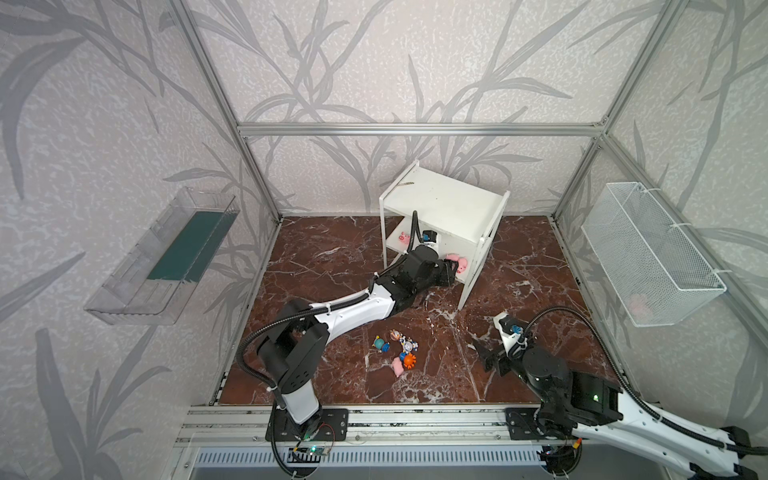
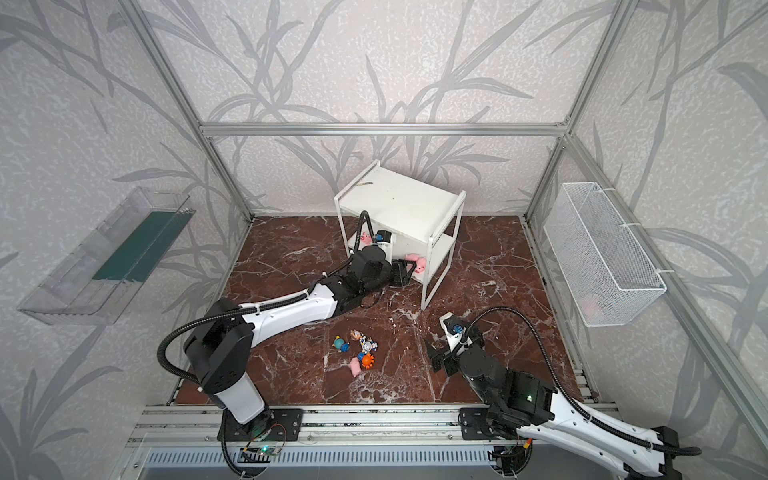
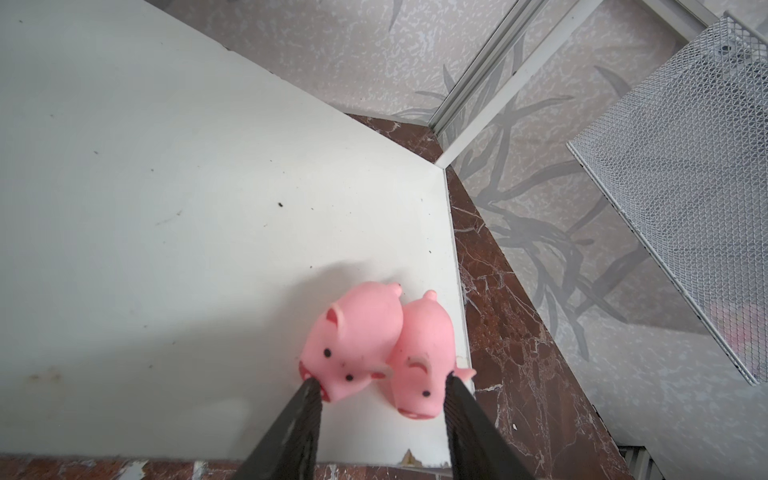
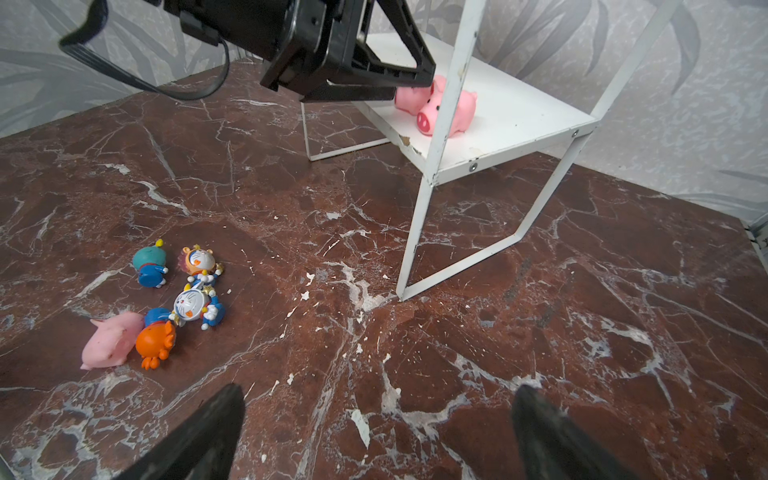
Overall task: Place and organize the plastic toys onto the shelf
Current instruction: 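Lower the pink pig beside the other pig and open the left gripper, then withdraw the left gripper from the shelf while the right gripper moves toward the pile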
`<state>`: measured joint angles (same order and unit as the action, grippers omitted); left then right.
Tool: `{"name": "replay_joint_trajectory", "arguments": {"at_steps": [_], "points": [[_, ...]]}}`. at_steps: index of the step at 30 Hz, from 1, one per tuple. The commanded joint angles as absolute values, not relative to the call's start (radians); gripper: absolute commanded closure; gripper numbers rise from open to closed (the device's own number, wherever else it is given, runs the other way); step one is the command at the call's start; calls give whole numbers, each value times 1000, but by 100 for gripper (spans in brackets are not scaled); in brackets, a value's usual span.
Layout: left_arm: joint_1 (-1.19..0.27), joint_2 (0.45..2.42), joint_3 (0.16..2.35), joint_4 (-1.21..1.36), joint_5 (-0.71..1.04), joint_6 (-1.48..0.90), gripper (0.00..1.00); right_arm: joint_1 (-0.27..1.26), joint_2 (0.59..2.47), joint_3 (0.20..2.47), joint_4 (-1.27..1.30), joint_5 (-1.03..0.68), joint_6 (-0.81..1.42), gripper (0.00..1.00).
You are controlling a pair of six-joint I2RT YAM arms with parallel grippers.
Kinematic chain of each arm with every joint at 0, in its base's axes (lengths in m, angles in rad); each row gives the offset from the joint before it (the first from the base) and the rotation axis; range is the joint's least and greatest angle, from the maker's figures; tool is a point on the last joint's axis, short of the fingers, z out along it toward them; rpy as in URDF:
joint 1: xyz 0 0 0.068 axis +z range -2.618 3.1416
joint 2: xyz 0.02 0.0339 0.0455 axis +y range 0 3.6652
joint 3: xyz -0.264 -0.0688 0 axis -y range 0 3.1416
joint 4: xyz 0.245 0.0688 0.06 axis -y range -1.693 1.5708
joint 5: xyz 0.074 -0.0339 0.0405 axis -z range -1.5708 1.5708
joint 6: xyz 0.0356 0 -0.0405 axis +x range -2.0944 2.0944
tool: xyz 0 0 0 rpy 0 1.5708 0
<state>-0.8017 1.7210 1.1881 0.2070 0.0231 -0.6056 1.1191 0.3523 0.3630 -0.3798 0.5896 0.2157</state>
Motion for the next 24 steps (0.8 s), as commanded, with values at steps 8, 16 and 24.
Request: {"name": "replay_joint_trajectory", "arguments": {"at_steps": [8,16,24], "points": [[-805,1562,1131,148,-24,-568,43,1117,351,350,-372,585,218,0],[-803,1356,1045,-102,-51,-469,23,1117,409,335,-273,472,168,0],[-795,1073,807,-323,-163,-490,11,1117,647,264,39,207,184,1]]}}
